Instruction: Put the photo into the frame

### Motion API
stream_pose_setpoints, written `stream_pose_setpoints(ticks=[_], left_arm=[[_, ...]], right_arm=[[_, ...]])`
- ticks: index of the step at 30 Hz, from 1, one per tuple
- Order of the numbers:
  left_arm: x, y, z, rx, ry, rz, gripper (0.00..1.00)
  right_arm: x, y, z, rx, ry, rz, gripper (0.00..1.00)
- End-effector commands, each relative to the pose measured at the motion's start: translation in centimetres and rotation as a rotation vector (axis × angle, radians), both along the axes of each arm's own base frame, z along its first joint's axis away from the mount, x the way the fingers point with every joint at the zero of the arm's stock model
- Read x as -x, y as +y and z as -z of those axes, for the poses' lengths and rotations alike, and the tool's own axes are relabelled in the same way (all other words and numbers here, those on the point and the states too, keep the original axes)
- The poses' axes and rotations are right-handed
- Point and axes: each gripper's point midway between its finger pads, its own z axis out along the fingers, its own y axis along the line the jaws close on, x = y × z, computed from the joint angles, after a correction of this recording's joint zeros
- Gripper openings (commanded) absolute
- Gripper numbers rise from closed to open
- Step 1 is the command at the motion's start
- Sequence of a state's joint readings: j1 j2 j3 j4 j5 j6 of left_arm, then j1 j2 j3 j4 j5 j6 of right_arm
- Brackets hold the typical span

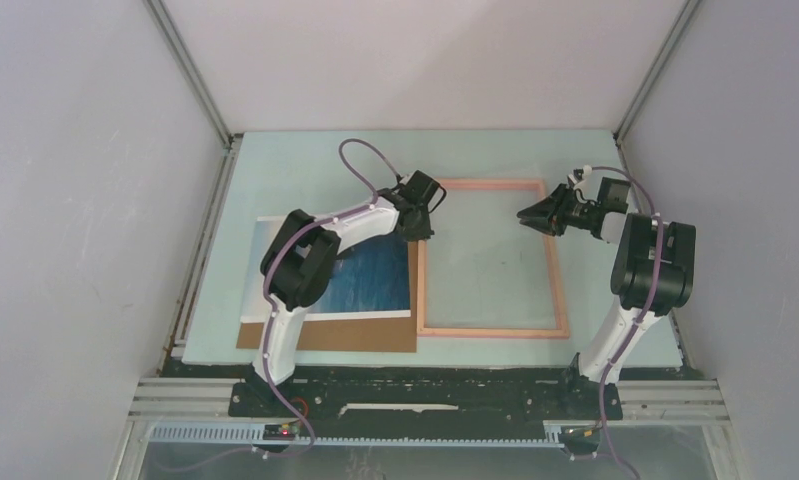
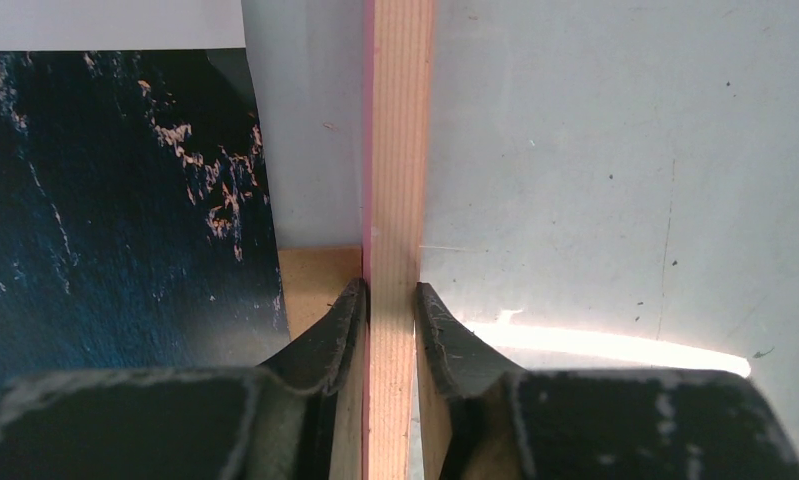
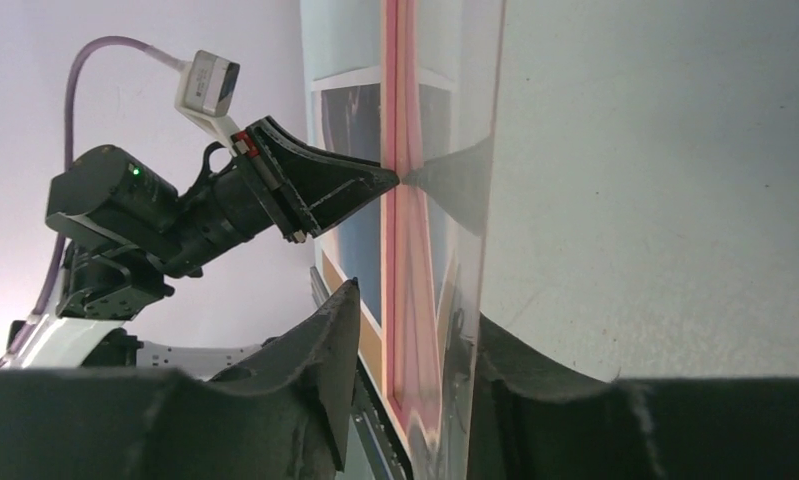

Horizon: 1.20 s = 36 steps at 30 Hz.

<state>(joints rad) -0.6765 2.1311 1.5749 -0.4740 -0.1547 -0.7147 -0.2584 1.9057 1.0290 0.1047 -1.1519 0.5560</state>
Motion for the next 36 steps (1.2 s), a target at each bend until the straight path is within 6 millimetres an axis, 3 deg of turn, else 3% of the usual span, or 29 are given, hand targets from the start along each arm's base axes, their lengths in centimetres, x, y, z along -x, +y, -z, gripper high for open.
stream_pose_setpoints(ticks=[1,12,24,30,36], left_arm=[[0.9,-0.4,1.5,-0.034,0.055,0.012,0.00],[1.2,-0.5,1.6,-0.057,0.076,0.005,0.00],[1.2,-0.5,1.6,-0.054,0.077,0.003,0.00],[1.4,-0.7,1.7,-0.042,0.087,0.014,0.00],[1.4,-1.3,1.6,-0.021,0.076,0.050,0.00]], right_arm=[[-0.3,0.4,-1.3,0.059,-0.053,-0.021,0.46],[-0.2,0.0,-0.5,0.122,0.001,-0.001,0.59],[0.1,-1.0,0.3,0.248,0.062,0.030,0.68],[-0.1,0.2,0.4,0.239,0.059,-0.004,0.69],[-0.1,0.3,0.3,0.210,0.043,-0.023,0.62]])
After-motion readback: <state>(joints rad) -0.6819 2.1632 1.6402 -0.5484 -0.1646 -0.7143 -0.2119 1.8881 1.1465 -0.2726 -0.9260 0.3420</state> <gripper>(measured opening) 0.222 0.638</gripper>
